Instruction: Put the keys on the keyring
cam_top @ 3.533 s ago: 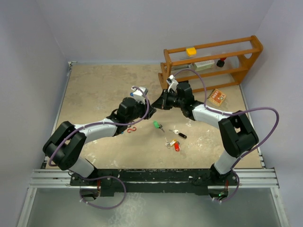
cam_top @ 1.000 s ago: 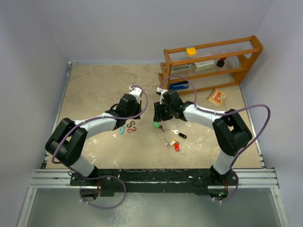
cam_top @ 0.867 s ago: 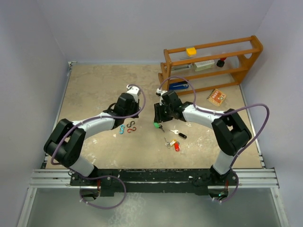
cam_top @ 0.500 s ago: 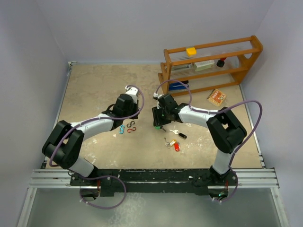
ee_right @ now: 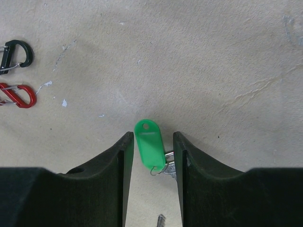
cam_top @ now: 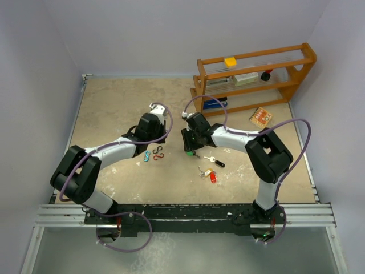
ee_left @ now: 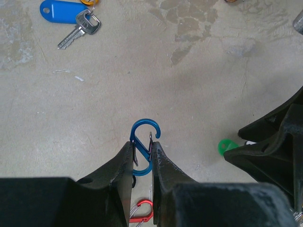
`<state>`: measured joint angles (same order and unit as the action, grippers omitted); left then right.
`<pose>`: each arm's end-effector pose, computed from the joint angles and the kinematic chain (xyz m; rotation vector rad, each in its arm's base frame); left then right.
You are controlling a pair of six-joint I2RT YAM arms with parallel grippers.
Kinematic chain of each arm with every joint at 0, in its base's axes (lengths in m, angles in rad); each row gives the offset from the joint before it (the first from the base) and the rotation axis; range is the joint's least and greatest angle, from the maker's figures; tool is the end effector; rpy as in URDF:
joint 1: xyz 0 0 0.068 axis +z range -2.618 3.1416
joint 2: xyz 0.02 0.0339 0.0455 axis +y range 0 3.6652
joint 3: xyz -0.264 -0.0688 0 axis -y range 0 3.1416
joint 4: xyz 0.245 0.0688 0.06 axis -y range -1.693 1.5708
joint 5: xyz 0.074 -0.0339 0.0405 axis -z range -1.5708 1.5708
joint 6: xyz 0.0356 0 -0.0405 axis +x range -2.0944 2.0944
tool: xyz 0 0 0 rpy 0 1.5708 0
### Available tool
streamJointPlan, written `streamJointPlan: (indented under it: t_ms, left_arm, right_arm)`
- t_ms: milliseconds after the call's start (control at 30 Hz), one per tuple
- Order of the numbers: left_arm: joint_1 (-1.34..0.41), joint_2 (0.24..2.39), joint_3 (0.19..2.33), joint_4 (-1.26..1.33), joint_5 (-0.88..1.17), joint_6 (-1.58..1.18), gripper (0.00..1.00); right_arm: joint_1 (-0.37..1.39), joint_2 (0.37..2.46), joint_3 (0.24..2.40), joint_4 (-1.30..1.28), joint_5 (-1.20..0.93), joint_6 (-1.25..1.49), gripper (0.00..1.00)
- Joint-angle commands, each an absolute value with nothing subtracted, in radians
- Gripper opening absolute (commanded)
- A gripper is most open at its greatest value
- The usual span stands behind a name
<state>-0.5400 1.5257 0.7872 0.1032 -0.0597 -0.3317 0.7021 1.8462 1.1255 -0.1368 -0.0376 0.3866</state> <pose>0.2737 -0.1616 0.1917 0.1990 2.2279 -0.4164 0.2947 0.2511 0.1681 -0.4101 2.4663 0.5226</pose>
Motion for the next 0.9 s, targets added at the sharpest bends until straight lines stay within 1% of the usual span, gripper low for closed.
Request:
streamJointPlan:
  t_ms: [0,400,600,867]
  left_arm:
    - [-0.529,1.482,0.780,0.132,-0.065,-0.350,0.00]
    - [-0.529,1.482,0.778,0.139,-0.055,-0.356,0.00]
    - [-0.529,1.482,0.776,0.139,-0.053,-0.358,0.00]
    - [-0.529,1.480,0.773,0.143,-0.046,-0.362,0.00]
  right_arm:
    - [0.711,1.797,1.106,-0.144,0.015,0.375,0.42]
    - [0.711,1.695,1.070,-0.119,0.077,0.407,0.42]
    - [0.710,1.709,1.100,-0.197,0.031,0.451,0.42]
    - [0.711,1.694,1.073,-0.197,0.008,0.505,0.41]
